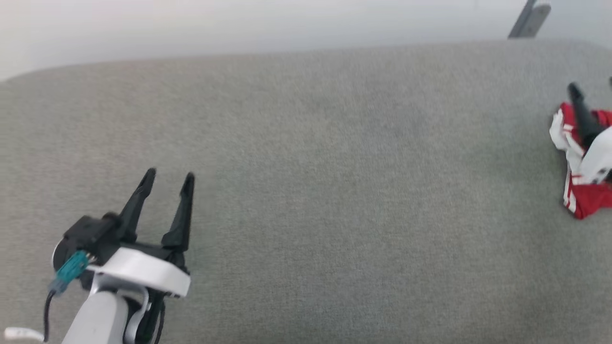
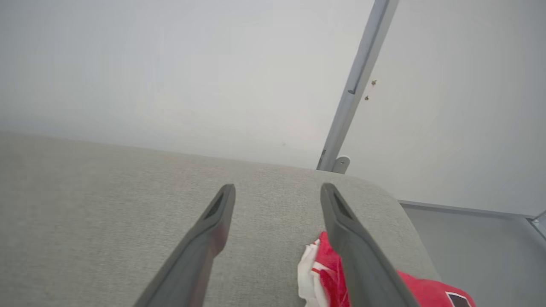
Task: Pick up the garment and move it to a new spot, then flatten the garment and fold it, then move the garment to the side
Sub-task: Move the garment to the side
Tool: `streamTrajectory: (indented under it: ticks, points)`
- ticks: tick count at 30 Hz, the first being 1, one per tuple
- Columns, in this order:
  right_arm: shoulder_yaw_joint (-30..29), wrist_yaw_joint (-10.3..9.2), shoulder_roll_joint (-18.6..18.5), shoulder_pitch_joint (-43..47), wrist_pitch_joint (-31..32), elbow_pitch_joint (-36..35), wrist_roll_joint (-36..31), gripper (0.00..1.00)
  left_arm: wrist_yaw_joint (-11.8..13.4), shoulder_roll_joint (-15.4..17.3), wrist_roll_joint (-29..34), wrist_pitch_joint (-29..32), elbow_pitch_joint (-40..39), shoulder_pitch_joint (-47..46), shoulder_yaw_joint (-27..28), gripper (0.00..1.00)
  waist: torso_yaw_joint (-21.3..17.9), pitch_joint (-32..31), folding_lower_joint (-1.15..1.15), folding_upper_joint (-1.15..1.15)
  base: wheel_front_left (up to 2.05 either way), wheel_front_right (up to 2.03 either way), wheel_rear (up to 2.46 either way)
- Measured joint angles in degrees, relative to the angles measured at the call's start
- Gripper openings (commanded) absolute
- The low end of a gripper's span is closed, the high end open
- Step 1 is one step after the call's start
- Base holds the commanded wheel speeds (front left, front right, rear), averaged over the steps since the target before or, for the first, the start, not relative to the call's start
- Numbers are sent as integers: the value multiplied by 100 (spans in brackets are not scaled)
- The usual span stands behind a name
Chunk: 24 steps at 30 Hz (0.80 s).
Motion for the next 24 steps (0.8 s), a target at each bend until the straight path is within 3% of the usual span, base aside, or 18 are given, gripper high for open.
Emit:
streamTrajectory:
  ticks: [10, 24]
  points:
    - [-211, -1, 253, 1282, -656, -747, 80, 100, 0, -177, 46, -1, -129, 911, 916, 100, 188, -762, 0, 0, 0, 0, 0]
    - [-1492, -14, 761, 3144, -728, -2106, -599, 100, 0, -430, 322, -1, -347, 1826, 1569, 100, 253, -1289, 0, 0, 0, 0, 0]
